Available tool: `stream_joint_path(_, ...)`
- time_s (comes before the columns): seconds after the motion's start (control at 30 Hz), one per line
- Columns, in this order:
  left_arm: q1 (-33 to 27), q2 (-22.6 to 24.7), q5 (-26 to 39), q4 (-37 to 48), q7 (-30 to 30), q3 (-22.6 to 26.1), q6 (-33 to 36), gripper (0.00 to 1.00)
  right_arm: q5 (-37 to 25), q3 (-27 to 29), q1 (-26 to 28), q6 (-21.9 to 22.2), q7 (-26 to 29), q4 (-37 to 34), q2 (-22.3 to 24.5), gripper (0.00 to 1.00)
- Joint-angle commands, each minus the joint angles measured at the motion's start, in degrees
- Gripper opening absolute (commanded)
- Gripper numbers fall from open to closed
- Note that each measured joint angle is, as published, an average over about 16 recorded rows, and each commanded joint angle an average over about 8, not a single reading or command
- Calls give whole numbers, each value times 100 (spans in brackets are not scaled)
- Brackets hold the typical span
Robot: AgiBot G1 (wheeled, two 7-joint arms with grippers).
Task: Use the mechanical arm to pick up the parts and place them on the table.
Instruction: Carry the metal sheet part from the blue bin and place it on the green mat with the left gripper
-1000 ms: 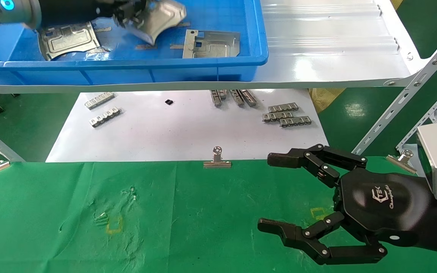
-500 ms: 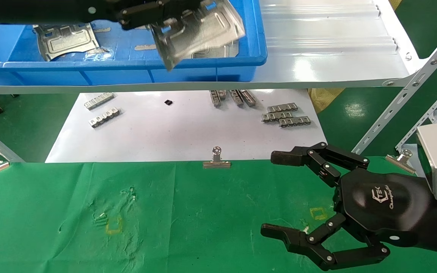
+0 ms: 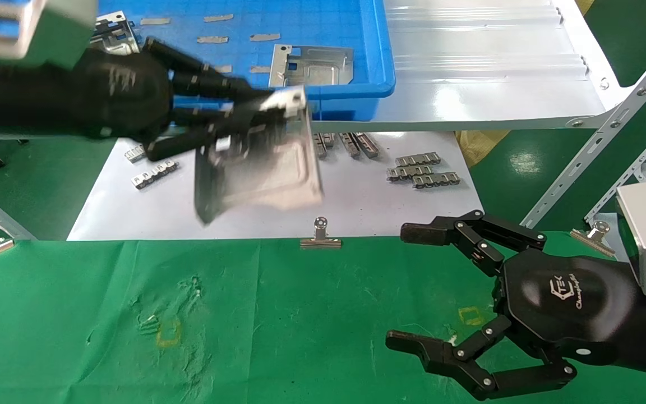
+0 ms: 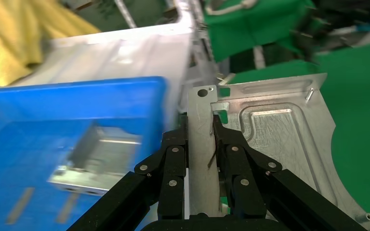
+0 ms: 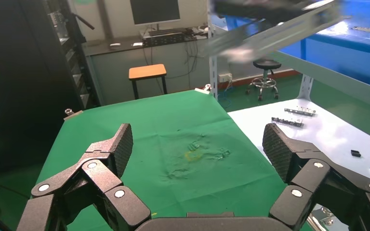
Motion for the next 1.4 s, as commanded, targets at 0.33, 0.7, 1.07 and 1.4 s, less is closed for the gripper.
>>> stream_joint_path(0.33, 721, -562, 199, -705, 1389, 1192, -118, 0, 0, 0, 0, 0, 0, 0, 0, 100)
stream_joint_path(0.7, 670, -408, 654, 119, 2087, 1770, -166, 0, 0, 0, 0, 0, 0, 0, 0, 100)
stream_joint_path(1.07, 771, -279, 915, 732, 2436, 2019, -437, 0, 0, 0, 0, 0, 0, 0, 0, 100)
stream_joint_path(1.4, 854, -208, 973, 1083, 2569, 2043, -648, 97, 0, 0, 0, 0, 0, 0, 0, 100)
